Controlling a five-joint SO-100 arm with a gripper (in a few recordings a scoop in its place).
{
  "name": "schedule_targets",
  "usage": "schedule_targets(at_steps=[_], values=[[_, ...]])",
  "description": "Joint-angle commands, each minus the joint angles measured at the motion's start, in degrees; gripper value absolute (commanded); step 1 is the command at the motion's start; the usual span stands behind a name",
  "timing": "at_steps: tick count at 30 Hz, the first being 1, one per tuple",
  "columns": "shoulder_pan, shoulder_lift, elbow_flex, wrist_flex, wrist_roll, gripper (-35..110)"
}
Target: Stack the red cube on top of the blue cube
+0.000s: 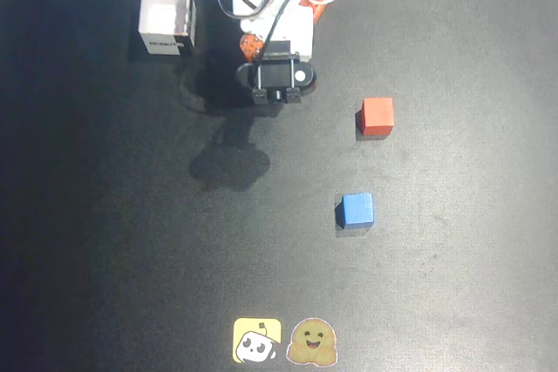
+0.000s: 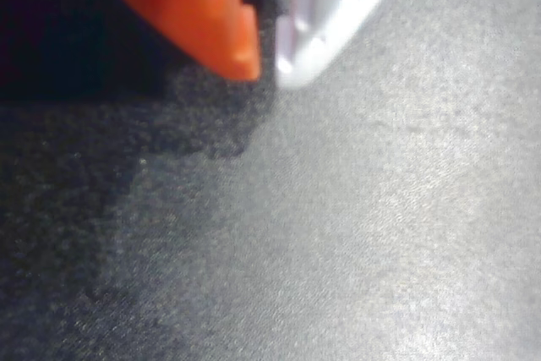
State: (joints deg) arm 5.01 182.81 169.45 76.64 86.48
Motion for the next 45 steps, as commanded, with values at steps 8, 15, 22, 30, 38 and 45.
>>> schedule_targets(at_steps=[8,15,22,30,38,45], values=[[-0.18,0.26,-0.18,0.00,-0.18,0],[-0.18,0.26,-0.18,-0.09,-0.70,0],[-0.18,0.26,-0.18,-0.09,-0.79,0],[-0.18,0.26,-0.18,-0.09,-0.79,0],[-0.18,0.26,-0.18,-0.09,-0.79,0],[-0.53,0.26,-1.41,0.09,-0.79,0]])
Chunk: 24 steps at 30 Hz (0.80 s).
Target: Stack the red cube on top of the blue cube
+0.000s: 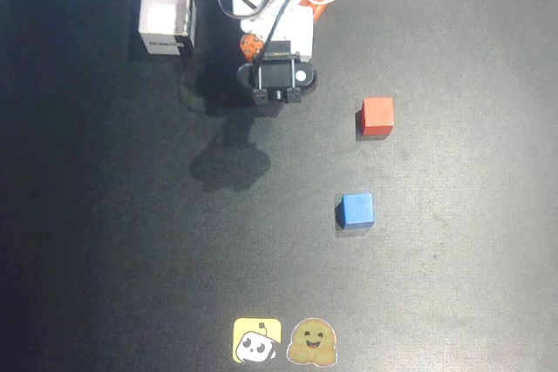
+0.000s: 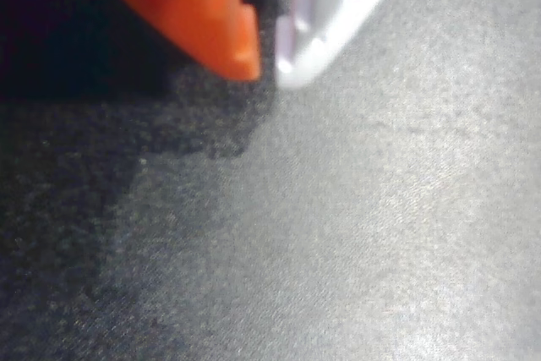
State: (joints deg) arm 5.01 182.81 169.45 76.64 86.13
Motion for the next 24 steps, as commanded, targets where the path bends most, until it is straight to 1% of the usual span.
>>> schedule_targets(at_steps=[1,6,15,19,24], values=[[-0.53,0.26,-2.20,0.26,-0.62,0],[-1.14,-2.11,-7.29,2.55,-0.97,0],[-1.58,-21.01,-27.07,4.48,-1.85,0],[-2.64,-27.51,-38.06,7.29,-1.85,0],[-3.69,-42.63,-58.80,12.74,-2.02,0]])
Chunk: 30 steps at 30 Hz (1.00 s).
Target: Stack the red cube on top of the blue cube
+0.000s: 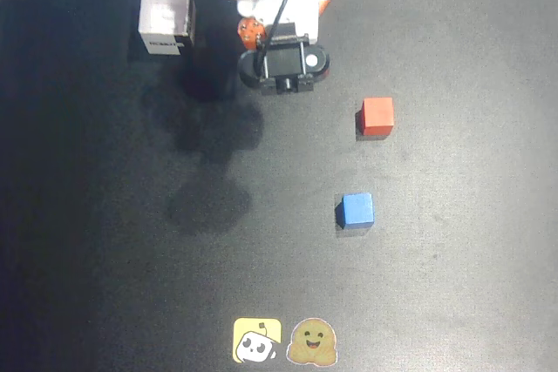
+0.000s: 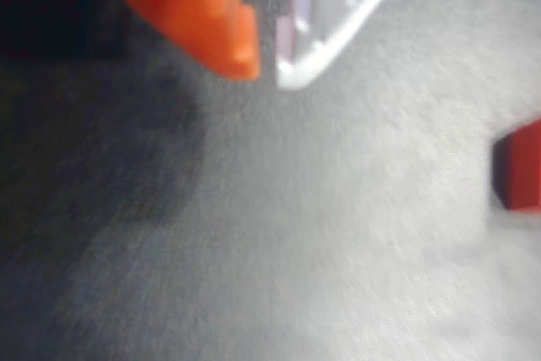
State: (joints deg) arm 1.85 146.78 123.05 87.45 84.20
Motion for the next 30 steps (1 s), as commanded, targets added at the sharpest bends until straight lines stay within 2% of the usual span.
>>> schedule_targets(at_steps=[1,7,15,20,30], values=[[-0.62,-8.53,-15.56,2.29,-0.88,0],[-1.49,-14.68,-26.72,2.02,-1.23,0],[-1.49,-15.38,-23.99,-0.09,-1.14,0],[0.26,-16.61,-21.45,2.11,-0.88,0],[0.79,-22.76,-26.89,10.81,-0.79,0]])
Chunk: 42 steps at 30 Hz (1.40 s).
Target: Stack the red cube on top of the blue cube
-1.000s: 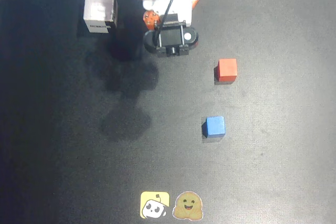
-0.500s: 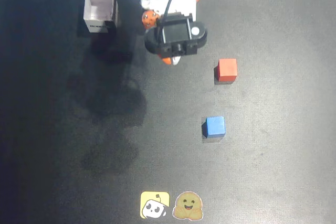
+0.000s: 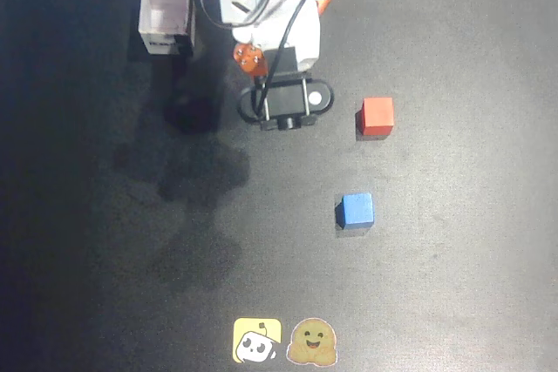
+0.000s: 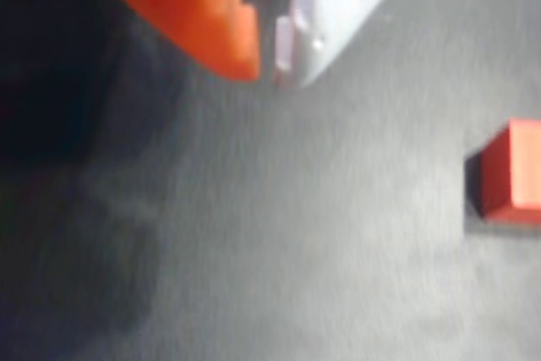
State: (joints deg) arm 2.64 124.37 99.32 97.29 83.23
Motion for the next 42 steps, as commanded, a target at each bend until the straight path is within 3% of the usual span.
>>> schedule_targets(at_steps=[1,14,28,42], values=[[0.00,-0.53,-3.43,1.14,0.00,0],[-5.45,-5.98,-8.17,0.97,0.44,0],[-23.12,-18.28,-17.05,-3.34,18.98,0],[-29.00,-22.15,-14.50,-10.20,25.66,0]])
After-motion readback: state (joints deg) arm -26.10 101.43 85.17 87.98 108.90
